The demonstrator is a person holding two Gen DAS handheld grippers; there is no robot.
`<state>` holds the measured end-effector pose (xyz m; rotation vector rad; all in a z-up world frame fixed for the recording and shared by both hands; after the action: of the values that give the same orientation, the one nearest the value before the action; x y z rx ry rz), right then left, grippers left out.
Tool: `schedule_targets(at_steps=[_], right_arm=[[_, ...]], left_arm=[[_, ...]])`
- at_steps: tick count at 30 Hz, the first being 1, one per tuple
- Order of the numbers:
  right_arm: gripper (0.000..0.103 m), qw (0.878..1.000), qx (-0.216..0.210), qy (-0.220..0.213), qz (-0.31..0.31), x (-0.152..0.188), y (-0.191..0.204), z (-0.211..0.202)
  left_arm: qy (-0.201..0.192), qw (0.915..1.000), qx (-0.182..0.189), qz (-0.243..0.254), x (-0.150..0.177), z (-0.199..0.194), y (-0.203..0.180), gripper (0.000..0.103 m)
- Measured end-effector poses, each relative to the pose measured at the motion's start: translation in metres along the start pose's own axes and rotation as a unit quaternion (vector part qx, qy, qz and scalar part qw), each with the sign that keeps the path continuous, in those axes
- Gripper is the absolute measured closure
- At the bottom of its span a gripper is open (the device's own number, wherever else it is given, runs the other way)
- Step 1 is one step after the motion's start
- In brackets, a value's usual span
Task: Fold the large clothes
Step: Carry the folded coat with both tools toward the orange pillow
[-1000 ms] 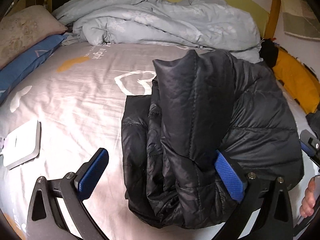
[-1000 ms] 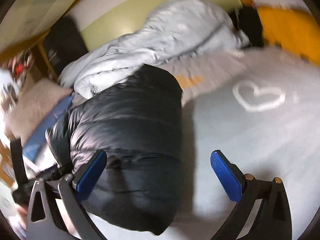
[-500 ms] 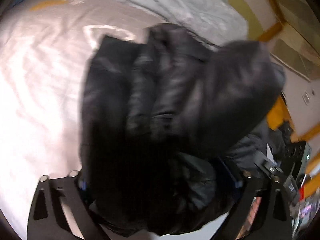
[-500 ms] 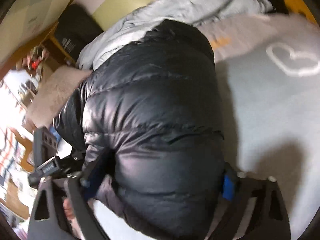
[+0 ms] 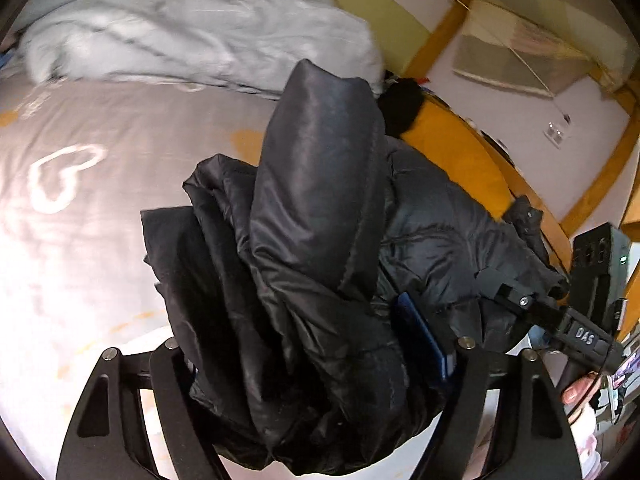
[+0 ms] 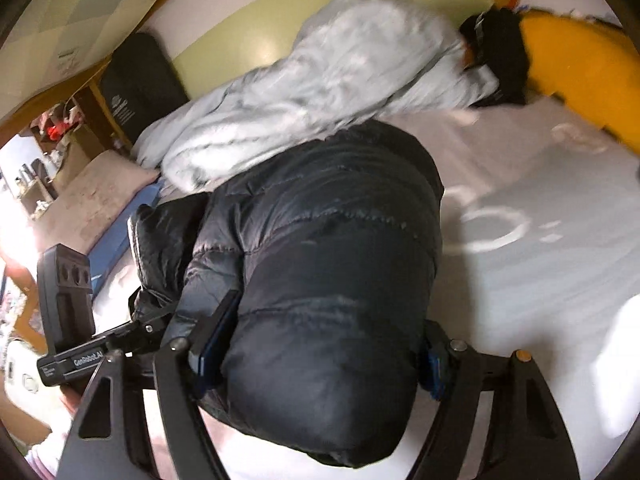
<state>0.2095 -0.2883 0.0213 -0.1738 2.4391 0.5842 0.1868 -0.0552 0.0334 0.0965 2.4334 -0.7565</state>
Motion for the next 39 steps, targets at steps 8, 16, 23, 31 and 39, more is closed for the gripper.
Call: schedule_targets(at_steps=[8,16,23,31,39], right_arm=[[0.029,0.993,0.089,-0.071,0.005,-0.023,-0.097,-0.069],[0.029,0.966,0.211,-0.145,0.016,-0.038,-0.194,-0.104],[0.026,0.955,0.241,-0.146,0.089,-0.027,-0.277,-0.092],[0.007,0.965,0.224,-0.104,0.093,-0.011,-0.288,-0.085],[0.003,0.979,0.115,-0.05,0.159,-0.017,-0.308,-0.069]], left_arm=[[-0.002,0.9976,0.032,0.061,-0.027,0.081,-0.101,0.034],[-0.004,0.9935,0.06,0.097,-0.049,0.186,-0.198,0.034],[0.0,0.989,0.024,0.146,-0.046,0.263,-0.223,0.019],[0.037,0.9926,0.021,0.113,-0.031,0.261,-0.21,0.0],[0.158,0.9738,0.134,-0.093,-0.025,0.29,-0.173,0.0]])
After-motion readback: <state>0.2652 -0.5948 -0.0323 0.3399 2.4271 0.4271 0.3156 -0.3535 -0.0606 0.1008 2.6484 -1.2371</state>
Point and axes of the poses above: each gripper's, at about its wrist camera, not at the fingertips, and z roughly the way its jaws point, y to its left, x to its underside, the point moved 4 cm from there along z, roughly the way its jaws point, and after that the axes turned 6 degrees about y, right-handed, at the moved point
